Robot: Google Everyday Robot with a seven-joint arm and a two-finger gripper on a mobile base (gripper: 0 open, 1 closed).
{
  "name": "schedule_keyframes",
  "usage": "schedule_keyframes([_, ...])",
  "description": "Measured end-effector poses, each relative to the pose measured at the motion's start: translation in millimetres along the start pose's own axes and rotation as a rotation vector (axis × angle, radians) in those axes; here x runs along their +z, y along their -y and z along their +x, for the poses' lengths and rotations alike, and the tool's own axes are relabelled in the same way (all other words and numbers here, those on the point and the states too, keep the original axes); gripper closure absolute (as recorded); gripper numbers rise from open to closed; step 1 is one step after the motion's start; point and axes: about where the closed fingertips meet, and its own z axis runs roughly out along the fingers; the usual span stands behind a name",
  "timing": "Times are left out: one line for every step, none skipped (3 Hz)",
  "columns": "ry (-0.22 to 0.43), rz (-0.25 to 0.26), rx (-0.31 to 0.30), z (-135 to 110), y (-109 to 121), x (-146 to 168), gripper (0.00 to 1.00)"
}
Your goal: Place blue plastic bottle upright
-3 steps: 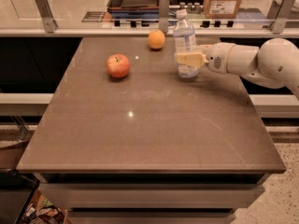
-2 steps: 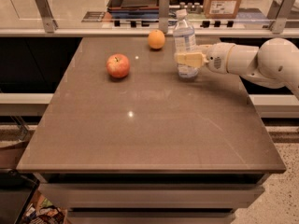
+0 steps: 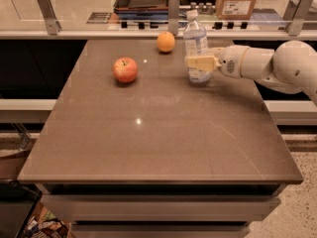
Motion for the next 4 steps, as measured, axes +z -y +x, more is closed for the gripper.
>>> schedule_keyframes([0.048, 0.013, -0.014, -23, 0, -2, 1.00])
schedule_keyframes([0.091, 0.033, -0.032, -45, 0, -8, 1.00])
schedule_keyframes([0.125, 0.045, -0.042, -54, 0, -10, 1.00])
schedule_keyframes([0.147, 0.054, -0.038, -49, 1, -11, 1.00])
